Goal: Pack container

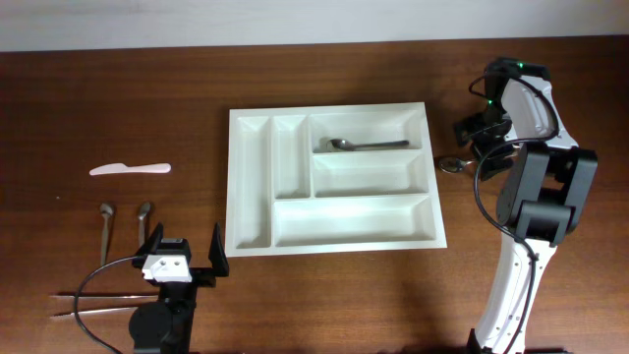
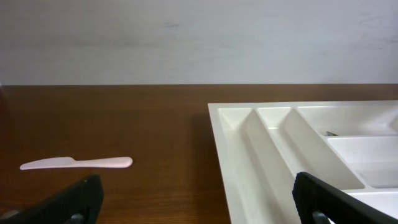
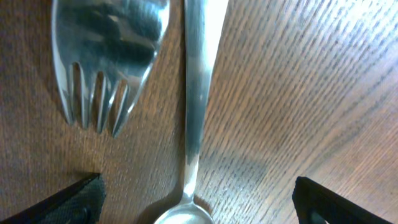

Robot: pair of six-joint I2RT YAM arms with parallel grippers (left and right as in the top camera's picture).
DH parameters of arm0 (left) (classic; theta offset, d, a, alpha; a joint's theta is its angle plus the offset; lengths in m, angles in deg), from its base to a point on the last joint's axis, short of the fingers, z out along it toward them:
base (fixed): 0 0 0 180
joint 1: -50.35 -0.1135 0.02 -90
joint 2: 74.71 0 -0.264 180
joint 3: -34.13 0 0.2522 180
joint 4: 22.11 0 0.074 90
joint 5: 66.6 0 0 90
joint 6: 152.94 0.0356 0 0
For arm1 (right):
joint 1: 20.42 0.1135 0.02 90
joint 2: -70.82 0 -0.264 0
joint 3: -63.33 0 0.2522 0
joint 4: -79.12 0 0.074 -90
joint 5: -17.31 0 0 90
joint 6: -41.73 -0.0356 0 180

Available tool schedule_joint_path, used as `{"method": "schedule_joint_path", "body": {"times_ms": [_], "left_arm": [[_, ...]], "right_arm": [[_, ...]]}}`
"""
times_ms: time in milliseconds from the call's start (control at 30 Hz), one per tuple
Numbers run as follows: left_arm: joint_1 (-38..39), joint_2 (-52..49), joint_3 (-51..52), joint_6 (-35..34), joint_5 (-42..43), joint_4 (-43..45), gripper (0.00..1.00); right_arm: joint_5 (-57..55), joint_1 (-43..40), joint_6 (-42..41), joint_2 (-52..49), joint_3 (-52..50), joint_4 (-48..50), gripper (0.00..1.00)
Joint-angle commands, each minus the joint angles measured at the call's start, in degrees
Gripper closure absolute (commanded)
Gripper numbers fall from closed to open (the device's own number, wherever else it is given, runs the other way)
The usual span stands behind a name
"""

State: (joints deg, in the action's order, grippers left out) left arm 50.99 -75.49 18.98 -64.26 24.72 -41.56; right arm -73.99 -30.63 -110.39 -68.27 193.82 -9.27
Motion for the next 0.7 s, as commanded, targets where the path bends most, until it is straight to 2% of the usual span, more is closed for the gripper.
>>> {"method": "schedule_joint_path", "body": {"times_ms": [0,667], "left_arm": [[-0.28,0.44,0.42,-0.52,-0.17,0.17,0.01],[-0.28,0.44,0.42,-0.52,-0.2,0.17,0.01]], "right_arm": [[-0.9,0.42,0.17,-0.9,-2.6,0.7,0.02],[4.13,-0.39,1.92,-0.9,-2.95,3.34,0.02]]}}
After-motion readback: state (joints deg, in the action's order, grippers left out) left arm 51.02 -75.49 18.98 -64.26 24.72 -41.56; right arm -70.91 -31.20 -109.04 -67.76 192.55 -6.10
